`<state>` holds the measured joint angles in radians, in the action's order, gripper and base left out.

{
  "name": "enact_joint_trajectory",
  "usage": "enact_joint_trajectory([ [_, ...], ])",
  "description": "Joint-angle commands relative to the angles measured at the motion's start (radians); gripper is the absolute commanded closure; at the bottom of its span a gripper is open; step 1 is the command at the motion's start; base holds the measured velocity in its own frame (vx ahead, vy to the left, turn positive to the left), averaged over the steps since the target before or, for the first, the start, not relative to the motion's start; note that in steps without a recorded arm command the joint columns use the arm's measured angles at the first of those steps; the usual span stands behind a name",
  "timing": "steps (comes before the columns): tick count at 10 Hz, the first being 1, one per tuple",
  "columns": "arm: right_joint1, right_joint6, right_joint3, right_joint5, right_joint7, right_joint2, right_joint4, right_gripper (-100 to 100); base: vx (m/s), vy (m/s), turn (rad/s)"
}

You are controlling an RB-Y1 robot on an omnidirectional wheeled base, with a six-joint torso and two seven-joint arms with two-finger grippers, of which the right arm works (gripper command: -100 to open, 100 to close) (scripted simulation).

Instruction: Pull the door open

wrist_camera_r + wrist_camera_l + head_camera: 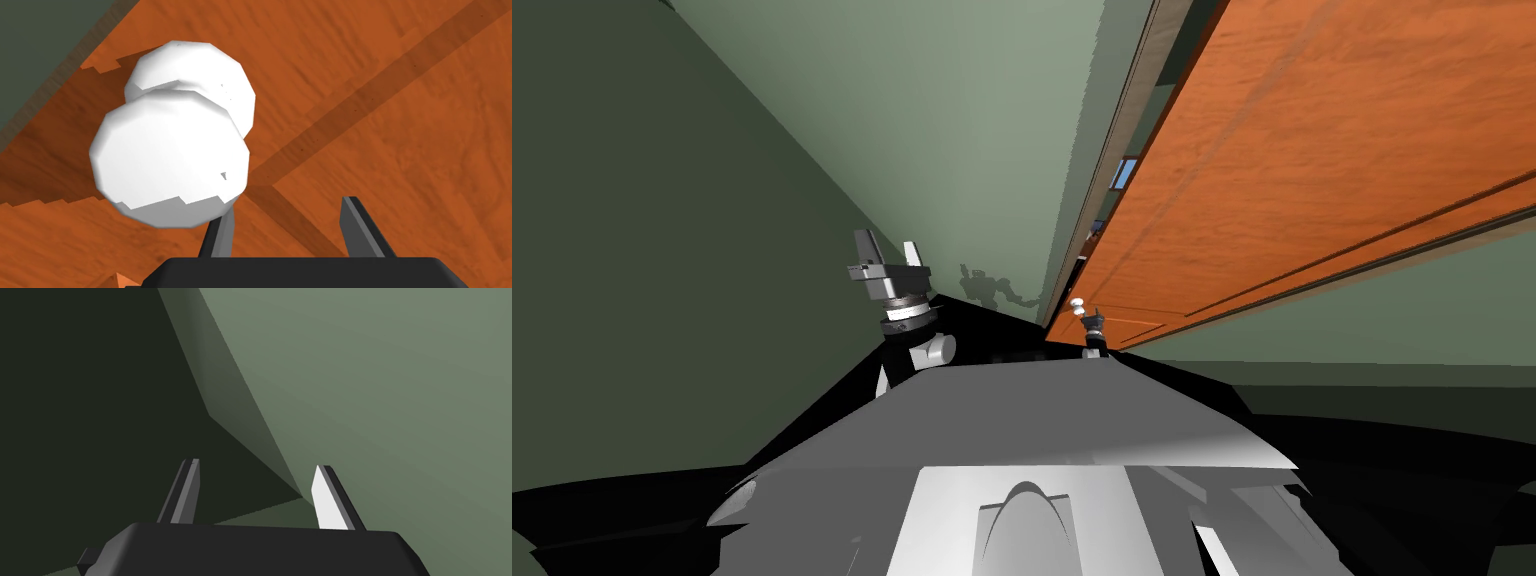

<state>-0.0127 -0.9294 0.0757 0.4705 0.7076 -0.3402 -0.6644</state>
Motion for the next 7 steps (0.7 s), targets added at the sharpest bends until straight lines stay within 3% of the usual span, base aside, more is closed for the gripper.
enact_joint_trajectory([
  [1, -0.001, 0.022, 0.032, 0.018, 0.050, 0.023, -0.031, -100, -0.070, -0.011, -0.004],
  [5, 0.002, 0.028, 0.043, 0.034, 0.107, 0.027, -0.032, -100, -0.033, 0.002, -0.001],
  [7, 0.006, 0.040, 0.065, 0.068, 0.176, 0.035, -0.052, -100, -0.057, -0.017, -0.018],
])
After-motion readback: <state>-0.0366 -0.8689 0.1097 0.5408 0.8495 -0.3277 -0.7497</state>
